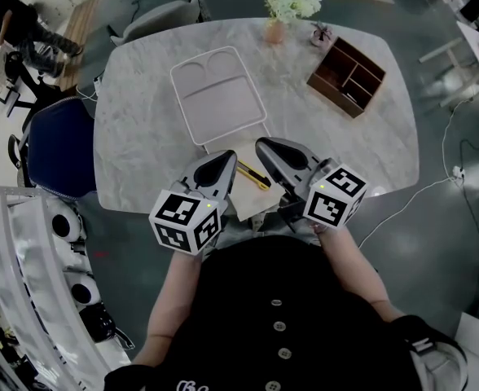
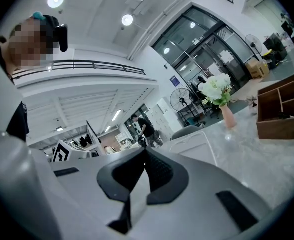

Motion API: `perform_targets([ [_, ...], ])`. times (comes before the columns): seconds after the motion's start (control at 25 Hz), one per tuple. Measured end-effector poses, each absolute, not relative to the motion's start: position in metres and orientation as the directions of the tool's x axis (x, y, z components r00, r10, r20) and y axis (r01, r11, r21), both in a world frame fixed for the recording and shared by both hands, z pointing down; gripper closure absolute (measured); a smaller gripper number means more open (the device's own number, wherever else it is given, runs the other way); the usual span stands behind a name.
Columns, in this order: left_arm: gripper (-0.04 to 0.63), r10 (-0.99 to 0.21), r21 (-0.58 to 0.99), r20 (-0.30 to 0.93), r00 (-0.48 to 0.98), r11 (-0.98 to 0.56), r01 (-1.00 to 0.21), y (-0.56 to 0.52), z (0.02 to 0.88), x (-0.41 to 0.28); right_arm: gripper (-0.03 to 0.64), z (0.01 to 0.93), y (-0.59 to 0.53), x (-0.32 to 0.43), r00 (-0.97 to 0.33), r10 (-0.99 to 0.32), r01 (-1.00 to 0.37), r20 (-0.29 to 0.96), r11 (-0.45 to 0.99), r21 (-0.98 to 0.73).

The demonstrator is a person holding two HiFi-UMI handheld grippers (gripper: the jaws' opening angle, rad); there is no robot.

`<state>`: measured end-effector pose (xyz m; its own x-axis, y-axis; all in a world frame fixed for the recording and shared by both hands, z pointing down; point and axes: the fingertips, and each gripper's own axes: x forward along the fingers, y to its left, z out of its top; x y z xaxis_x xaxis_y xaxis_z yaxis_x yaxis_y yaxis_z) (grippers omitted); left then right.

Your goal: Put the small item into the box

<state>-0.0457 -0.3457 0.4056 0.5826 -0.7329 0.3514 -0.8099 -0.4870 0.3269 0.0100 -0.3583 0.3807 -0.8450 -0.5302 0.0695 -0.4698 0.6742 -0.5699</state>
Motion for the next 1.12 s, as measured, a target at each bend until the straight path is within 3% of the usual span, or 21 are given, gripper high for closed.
perform_targets([
  [1.12, 0.578, -0.727, 0.328, 0.365, 0.581, -0.483, -0.812, -0.33, 0.41, -0.049, 0.615, 0.385, -0.346, 0.009, -0.838, -0.539, -0.489, 0.087, 0.671, -0.557],
])
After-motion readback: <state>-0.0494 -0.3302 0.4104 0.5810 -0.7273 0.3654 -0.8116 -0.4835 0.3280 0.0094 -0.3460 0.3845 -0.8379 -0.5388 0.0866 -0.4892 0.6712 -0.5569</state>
